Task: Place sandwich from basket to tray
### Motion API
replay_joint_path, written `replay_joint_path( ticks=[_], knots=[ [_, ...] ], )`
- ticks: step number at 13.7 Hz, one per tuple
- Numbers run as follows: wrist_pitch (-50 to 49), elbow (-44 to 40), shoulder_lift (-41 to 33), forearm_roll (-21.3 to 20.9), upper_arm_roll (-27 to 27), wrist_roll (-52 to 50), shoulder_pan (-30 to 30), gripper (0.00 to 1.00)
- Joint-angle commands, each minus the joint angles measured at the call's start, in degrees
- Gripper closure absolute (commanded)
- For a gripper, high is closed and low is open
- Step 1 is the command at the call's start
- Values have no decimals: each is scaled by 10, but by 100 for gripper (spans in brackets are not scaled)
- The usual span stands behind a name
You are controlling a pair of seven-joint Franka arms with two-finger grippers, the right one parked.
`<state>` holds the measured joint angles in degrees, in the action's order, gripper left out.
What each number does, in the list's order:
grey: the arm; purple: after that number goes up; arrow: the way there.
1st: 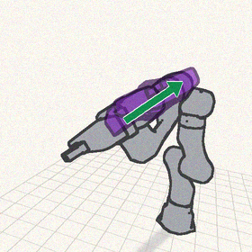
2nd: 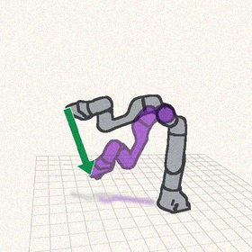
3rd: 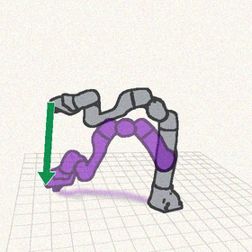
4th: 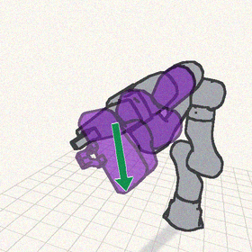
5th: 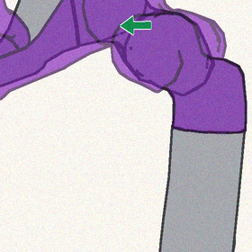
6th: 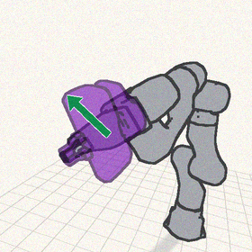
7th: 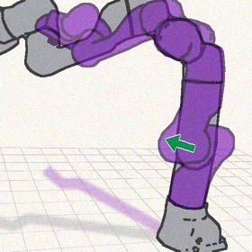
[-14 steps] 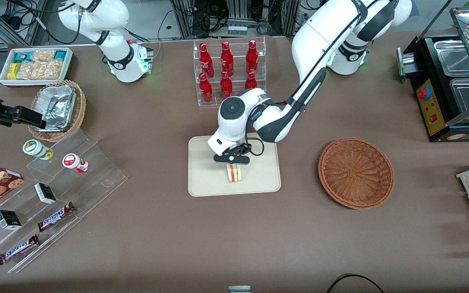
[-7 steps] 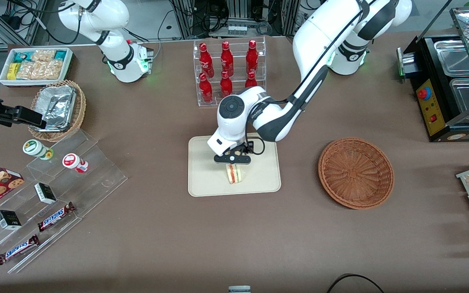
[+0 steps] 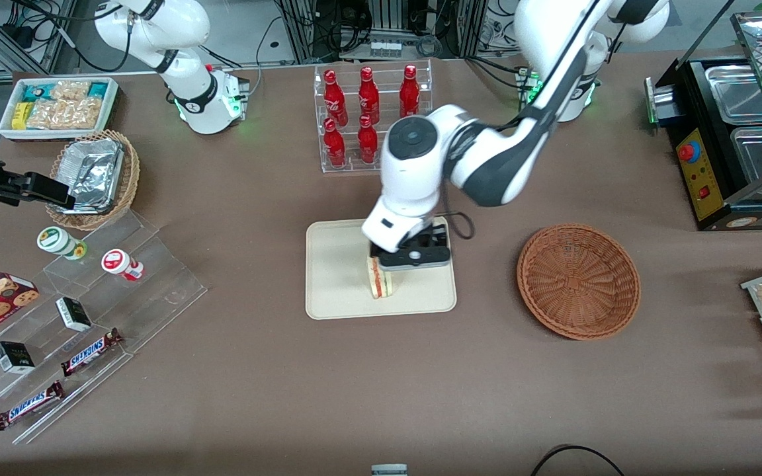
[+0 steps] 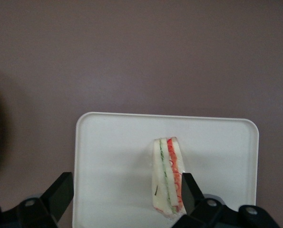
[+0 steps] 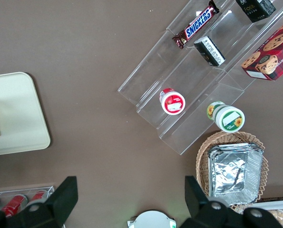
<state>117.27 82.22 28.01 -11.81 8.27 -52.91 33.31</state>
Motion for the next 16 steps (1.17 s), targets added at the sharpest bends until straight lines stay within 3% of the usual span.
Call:
replay_joint_path(
  ticks=[1, 8, 16],
  knots=[
    [-46, 16, -59, 12, -36, -6, 4, 0],
    [-133, 15, -130, 48, -142, 51, 4, 0],
    [-212, 17, -175, 113, -254, 274, 2, 0]
  ],
)
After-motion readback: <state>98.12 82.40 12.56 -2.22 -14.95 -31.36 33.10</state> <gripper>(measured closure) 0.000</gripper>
